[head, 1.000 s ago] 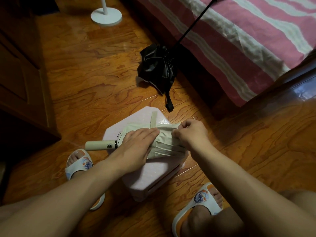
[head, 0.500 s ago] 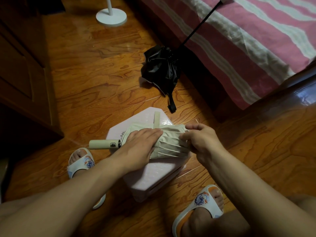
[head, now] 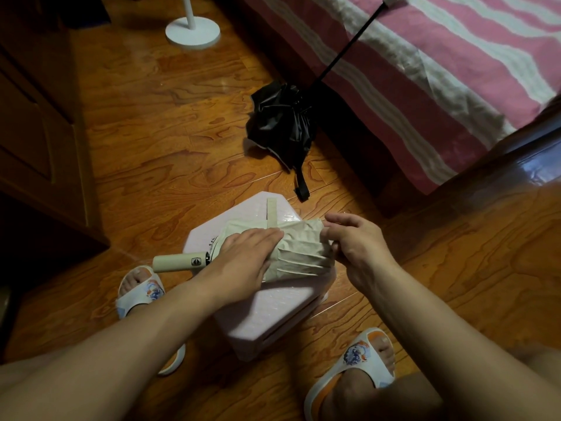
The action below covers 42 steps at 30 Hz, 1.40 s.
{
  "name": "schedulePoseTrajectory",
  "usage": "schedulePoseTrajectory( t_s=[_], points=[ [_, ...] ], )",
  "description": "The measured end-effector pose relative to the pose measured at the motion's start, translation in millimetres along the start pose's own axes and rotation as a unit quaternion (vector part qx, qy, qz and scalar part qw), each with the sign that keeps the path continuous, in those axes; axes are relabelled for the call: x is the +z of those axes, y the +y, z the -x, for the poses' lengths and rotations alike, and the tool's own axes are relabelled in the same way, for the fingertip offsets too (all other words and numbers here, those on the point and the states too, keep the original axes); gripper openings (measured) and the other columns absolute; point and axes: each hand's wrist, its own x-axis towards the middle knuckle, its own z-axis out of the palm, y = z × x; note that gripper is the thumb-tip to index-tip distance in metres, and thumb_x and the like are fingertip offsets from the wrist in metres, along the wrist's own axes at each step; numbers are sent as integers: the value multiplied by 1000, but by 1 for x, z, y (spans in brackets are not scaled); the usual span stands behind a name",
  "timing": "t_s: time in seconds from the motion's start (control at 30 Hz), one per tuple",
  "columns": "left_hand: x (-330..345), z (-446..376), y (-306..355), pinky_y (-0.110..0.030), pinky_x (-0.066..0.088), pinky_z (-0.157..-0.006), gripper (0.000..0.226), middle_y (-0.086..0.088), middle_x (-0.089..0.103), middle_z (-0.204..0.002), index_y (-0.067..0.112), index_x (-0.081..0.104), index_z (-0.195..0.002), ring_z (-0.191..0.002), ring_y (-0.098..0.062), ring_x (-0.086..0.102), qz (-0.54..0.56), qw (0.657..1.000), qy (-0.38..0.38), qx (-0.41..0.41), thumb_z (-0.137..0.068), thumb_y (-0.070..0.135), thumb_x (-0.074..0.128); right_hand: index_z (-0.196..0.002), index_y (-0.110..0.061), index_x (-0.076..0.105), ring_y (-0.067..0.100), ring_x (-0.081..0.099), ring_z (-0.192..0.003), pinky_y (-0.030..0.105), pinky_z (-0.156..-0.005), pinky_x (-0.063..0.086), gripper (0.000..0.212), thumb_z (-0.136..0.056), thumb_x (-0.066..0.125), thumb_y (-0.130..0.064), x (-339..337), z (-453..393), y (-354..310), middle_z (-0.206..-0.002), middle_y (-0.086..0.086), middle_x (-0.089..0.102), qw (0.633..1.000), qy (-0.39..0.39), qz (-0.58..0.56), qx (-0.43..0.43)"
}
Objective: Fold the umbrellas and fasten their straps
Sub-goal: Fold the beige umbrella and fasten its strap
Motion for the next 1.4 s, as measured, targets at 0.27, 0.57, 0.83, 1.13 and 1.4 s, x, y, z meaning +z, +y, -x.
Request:
schedulePoseTrajectory(
  t_s=[0.27, 0.57, 0.83, 1.13, 1.4],
  points=[
    [-1, 0, 1, -35, 13, -119, 62, 9, 29, -163, 27, 27, -159, -148, -14, 21, -1, 1000, -6, -4, -102, 22, 51, -89, -19, 72, 17, 66, -91, 32, -72, 57, 11, -88, 75, -9, 8, -23, -1, -94, 1, 68, 975, 52, 173, -126],
    [-6, -3, 2, -36, 16, -120, 62, 9, 29, -164, 28, 27, -159, -149, -15, 23, -1, 999, -30, -16, -102, 23, 52, -84, -25, 68, 17, 60, -93, 44, -82, 58, 18, -95, 66, -39, 6, -41, 7, -100, -2, 64, 881, 37, 429, -195],
    [-22, -12, -7, -38, 29, -120, 65, 0, 39, -160, 25, 33, -157, -146, -21, 37, 59, 995, -68, -53, -99, 30, 59, -155, -12, 36, 27, 34, -146, 41, -123, 20, 59, -108, 29, -48, 18, -10, 35, -157, 11, 42, 571, -169, 680, -429],
    [-84, 36, -76, -34, 32, -115, 54, -5, 41, -156, 18, 39, -154, -141, -22, 41, -41, 954, -217, -201, -107, 44, 41, -148, -22, 44, 24, 39, -136, 46, -115, 29, 73, -98, 28, -72, 34, -11, 30, -148, 2, 48, 626, -126, 676, -367],
    [-72, 57, -81, -37, 49, -87, 19, 7, 58, -110, 30, 58, -115, -101, -16, 56, -88, 974, -152, -144, -97, 36, 63, -108, -26, 77, 23, 55, -117, 39, -100, 44, 26, -84, 80, -36, 68, -25, 13, -125, 1, 65, 805, -172, 489, -288]
  ],
)
